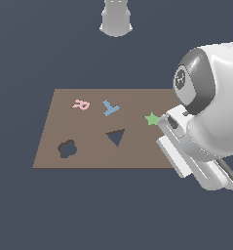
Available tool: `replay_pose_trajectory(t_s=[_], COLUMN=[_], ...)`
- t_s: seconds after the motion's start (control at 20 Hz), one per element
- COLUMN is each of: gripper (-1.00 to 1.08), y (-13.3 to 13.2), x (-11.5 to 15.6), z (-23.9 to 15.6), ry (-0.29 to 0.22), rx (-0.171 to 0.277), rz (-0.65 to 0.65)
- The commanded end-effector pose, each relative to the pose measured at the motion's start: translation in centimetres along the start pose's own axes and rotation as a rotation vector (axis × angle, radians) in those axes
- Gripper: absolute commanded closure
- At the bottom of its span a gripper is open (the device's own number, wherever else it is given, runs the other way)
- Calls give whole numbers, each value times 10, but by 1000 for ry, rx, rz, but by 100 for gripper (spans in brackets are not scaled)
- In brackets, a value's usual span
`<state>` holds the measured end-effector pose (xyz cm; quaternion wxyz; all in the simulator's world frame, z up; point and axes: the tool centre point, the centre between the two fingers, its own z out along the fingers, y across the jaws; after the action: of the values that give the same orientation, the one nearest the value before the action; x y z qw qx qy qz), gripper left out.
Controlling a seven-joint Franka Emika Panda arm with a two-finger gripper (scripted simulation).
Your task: Insert a designated object into the corresponding slot on a board.
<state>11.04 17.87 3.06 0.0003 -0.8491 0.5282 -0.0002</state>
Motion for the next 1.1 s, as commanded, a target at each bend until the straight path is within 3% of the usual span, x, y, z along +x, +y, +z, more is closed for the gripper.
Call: replay_pose_trajectory(t_s=[0.0, 0.65, 1.05], gripper=[108, 108, 108], y=[0, 2, 21], x=[0, 3, 25], z=[1, -3, -4], ry=[0, 0, 0], rx=[-1, -1, -1], rz=[0, 4, 36])
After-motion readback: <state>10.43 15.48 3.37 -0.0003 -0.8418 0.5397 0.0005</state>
